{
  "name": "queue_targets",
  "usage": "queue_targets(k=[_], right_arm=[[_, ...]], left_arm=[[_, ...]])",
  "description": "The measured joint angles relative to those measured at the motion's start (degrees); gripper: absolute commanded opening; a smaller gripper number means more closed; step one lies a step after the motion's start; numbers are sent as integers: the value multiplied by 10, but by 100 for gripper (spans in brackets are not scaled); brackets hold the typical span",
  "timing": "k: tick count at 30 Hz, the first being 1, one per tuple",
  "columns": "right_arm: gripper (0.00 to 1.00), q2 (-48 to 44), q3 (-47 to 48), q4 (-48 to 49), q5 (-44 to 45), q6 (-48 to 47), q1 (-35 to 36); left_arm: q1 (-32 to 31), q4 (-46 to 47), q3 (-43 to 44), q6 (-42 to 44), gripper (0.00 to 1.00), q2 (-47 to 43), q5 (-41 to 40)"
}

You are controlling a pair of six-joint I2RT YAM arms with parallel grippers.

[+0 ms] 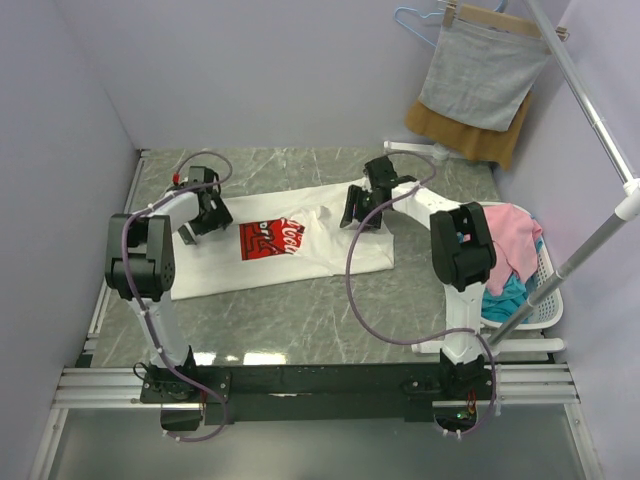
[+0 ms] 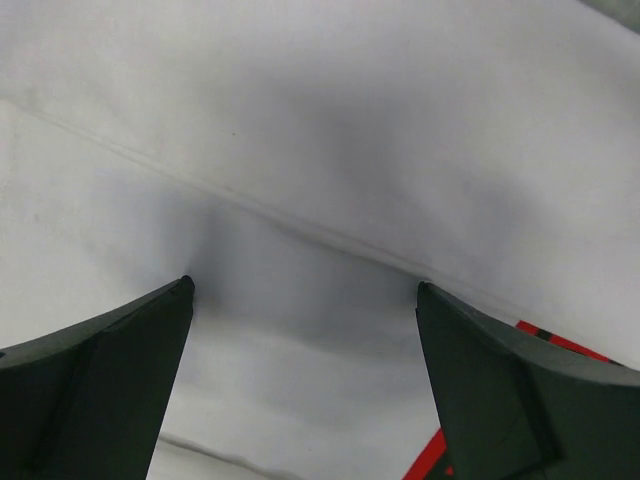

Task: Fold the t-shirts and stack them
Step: Rotate the tshirt 90 degrees

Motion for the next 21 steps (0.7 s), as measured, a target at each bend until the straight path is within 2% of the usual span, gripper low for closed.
queue_targets(k=[8, 12, 15, 18, 21], right_arm=[[64, 91, 123, -83, 7, 24, 0], [66, 169, 261, -156, 10, 24, 0], [69, 231, 375, -203, 6, 23, 0], [71, 287, 476, -235, -9, 22, -1], [73, 315, 522, -231, -35, 24, -3]], left_arm=[[-11, 72, -100, -19, 100, -63, -6], [-36, 98, -158, -36, 100, -104, -9], [-87, 103, -198, -51, 100, -137, -9], [-166, 106, -232, -70, 100, -166, 3], [-235, 110, -248, -89, 99, -178, 23]])
